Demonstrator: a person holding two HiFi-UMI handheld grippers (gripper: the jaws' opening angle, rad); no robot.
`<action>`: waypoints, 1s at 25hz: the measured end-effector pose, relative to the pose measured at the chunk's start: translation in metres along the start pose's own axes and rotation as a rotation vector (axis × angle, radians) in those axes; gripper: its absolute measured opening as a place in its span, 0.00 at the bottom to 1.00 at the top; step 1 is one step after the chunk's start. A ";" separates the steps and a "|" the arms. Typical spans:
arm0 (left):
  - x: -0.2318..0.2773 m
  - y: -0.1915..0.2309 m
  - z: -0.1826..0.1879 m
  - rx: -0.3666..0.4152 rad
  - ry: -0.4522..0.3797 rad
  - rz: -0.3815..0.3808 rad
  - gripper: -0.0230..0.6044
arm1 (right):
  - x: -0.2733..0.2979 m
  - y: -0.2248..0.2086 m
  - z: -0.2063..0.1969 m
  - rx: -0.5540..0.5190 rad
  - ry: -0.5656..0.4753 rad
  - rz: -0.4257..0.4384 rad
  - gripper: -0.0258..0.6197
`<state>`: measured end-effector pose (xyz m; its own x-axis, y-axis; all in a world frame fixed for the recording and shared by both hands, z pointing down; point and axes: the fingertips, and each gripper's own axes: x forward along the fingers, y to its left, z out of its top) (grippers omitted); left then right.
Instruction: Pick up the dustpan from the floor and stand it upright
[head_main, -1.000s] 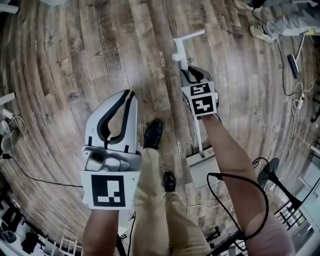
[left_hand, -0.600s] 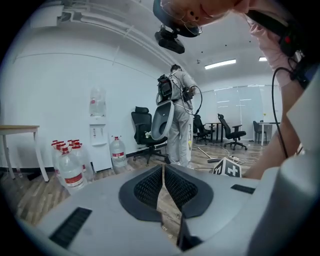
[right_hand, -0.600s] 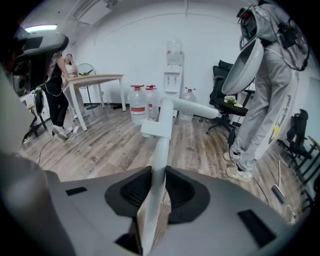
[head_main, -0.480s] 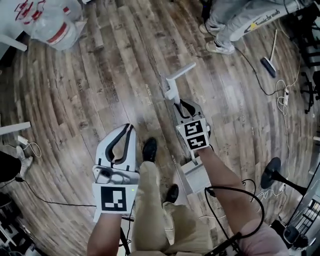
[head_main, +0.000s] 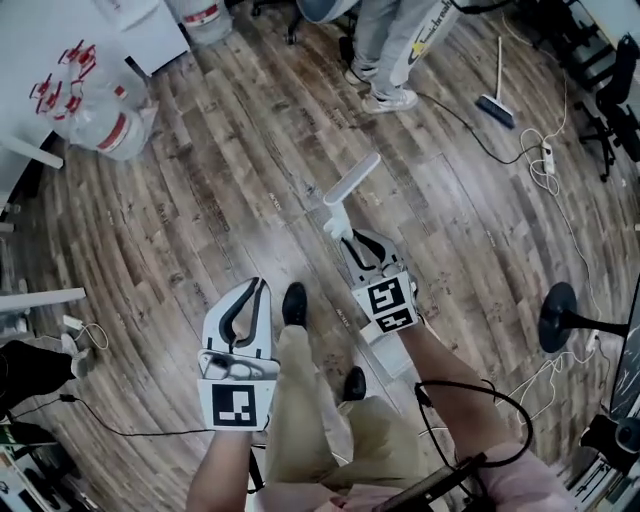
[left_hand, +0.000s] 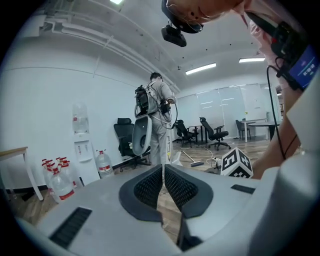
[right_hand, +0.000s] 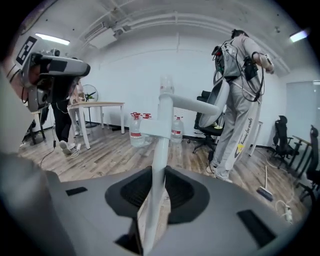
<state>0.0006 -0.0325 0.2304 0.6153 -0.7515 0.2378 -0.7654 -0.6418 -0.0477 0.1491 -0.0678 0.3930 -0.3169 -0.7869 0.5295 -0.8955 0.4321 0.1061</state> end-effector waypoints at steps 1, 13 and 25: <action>-0.007 -0.012 0.006 0.012 -0.003 -0.010 0.07 | -0.018 -0.002 0.000 0.003 -0.015 -0.009 0.17; -0.078 -0.137 0.061 0.129 0.003 -0.143 0.07 | -0.185 -0.008 -0.023 0.023 -0.132 -0.096 0.17; -0.147 -0.190 0.082 0.143 0.026 -0.244 0.07 | -0.297 0.022 -0.065 0.089 -0.071 -0.195 0.17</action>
<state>0.0710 0.1870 0.1248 0.7716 -0.5693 0.2838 -0.5599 -0.8196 -0.1216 0.2442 0.2041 0.2929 -0.1534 -0.8821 0.4453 -0.9652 0.2304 0.1240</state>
